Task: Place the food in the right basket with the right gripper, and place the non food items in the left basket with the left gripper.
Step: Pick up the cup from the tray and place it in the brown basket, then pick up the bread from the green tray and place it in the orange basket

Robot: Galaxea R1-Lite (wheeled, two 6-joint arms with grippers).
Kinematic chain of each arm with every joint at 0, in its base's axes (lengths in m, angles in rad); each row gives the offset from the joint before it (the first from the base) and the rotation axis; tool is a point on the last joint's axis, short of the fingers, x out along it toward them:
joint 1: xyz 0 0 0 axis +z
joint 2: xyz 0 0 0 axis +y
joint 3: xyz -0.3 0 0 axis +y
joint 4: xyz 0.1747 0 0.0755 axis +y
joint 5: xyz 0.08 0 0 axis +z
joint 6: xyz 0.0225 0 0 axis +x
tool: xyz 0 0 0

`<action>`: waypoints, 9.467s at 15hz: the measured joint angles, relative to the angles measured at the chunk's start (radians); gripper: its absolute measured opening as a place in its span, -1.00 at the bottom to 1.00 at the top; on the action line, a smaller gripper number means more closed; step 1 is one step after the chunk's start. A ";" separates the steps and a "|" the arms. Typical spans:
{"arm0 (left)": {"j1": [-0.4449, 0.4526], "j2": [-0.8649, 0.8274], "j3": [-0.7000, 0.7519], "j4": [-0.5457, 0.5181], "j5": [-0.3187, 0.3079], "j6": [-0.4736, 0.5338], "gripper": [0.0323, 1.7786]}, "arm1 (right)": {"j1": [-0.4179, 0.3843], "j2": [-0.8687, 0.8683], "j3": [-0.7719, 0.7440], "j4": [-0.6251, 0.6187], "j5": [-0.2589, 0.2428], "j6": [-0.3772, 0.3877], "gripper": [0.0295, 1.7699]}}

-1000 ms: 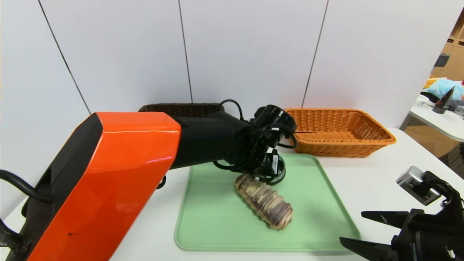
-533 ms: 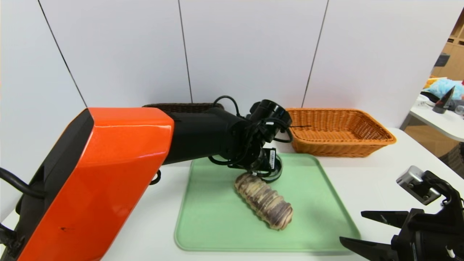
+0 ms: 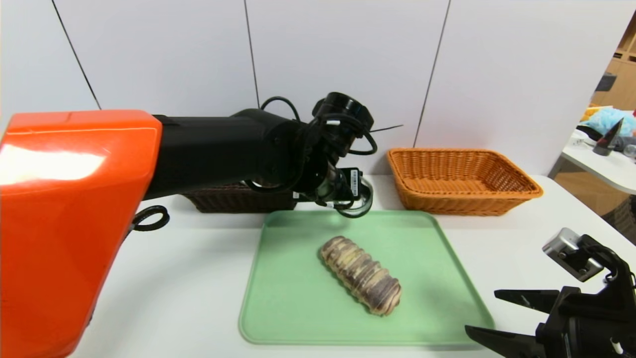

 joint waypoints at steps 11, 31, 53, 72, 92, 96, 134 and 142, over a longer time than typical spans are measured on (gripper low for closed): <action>0.187 -0.132 0.000 0.005 -0.001 0.005 -0.95 | 0.000 0.000 0.010 0.000 0.002 0.000 0.92; 0.424 -0.011 0.000 -0.007 -0.013 0.000 -0.95 | 0.000 -0.003 0.011 -0.039 0.000 0.000 0.92; 0.225 -0.261 0.086 0.220 -0.014 -0.092 0.77 | 0.047 0.004 -0.068 -0.043 0.005 -0.013 0.92; 0.069 -0.605 0.731 -0.117 -0.393 0.196 0.90 | 0.289 0.240 -0.274 -0.045 0.000 -0.038 0.92; 0.096 -0.678 0.848 -0.229 -0.432 0.283 0.90 | 0.411 0.574 -0.474 -0.147 -0.290 -0.083 0.92; 0.096 -0.678 0.847 -0.231 -0.432 0.284 0.90 | 0.446 0.583 -0.550 -0.011 -0.384 -0.012 0.92; 0.096 -0.676 0.841 -0.251 -0.432 0.288 0.90 | 0.471 0.690 -0.751 0.320 -0.492 0.186 0.32; 0.096 -0.678 0.841 -0.258 -0.432 0.288 0.90 | 0.470 0.679 -0.750 0.314 -0.496 0.196 -0.96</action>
